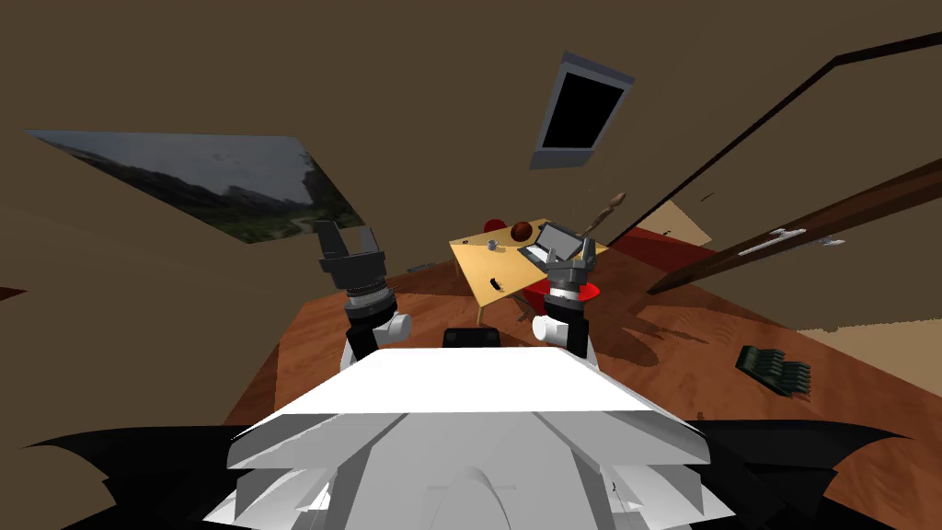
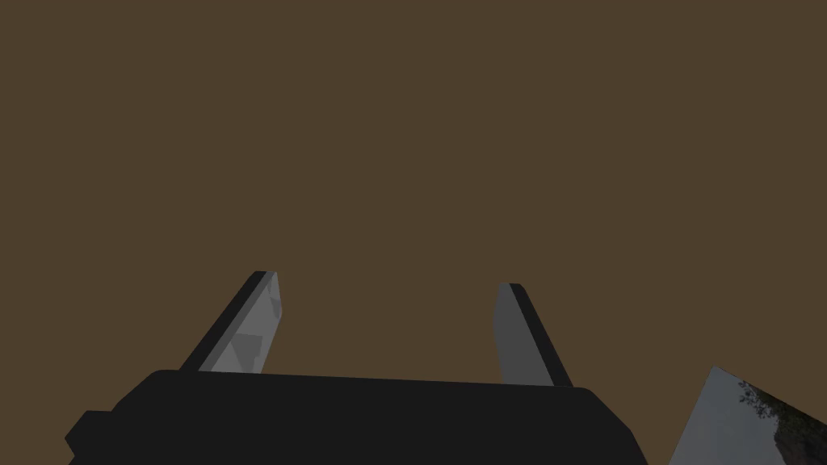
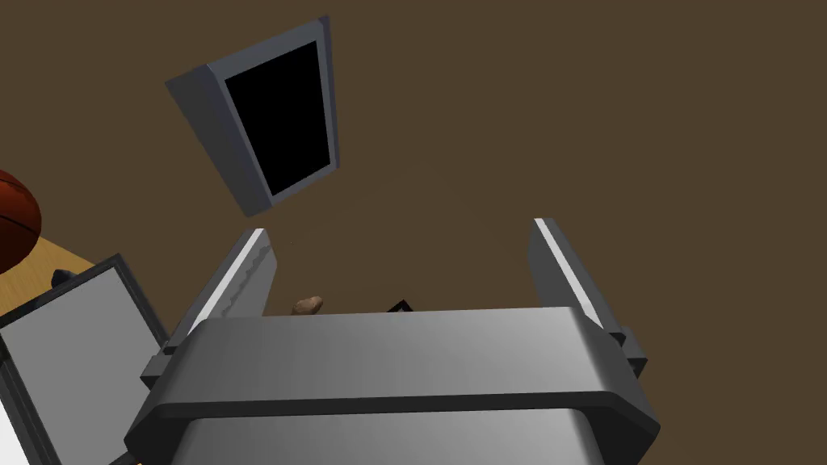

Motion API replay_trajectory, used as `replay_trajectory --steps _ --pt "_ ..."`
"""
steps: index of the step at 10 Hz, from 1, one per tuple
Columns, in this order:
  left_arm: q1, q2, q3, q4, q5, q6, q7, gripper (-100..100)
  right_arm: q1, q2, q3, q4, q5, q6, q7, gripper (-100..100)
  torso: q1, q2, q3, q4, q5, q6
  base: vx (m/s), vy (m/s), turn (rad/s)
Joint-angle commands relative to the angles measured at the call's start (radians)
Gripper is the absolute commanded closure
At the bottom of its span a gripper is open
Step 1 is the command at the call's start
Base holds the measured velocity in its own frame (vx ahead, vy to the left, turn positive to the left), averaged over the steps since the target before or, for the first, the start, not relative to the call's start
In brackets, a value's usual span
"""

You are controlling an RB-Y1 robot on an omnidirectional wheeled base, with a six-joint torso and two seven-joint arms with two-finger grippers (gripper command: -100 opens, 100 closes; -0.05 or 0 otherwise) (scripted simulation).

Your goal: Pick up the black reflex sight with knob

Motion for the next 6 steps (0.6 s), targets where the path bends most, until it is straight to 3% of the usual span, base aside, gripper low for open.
replay_trajectory --steps 1,6 --pt "0.0 0.0 0.0 0.0 0.0 0.0 0.0 0 -0.001 -0.032 0.001 0.001 0.001 -0.002 0.0 -100 0.0 0.0 0.0 0.0 0.0 0.0 -0.003 0.018 0.017" --pt "0.0 0.0 0.0 0.0 0.0 0.0 0.0 0 -0.005 -0.164 0.005 0.021 0.017 -0.012 0.009 -100 0.006 0.002 0.001 0.0 0.001 0.0 -0.017 0.08 0.041"
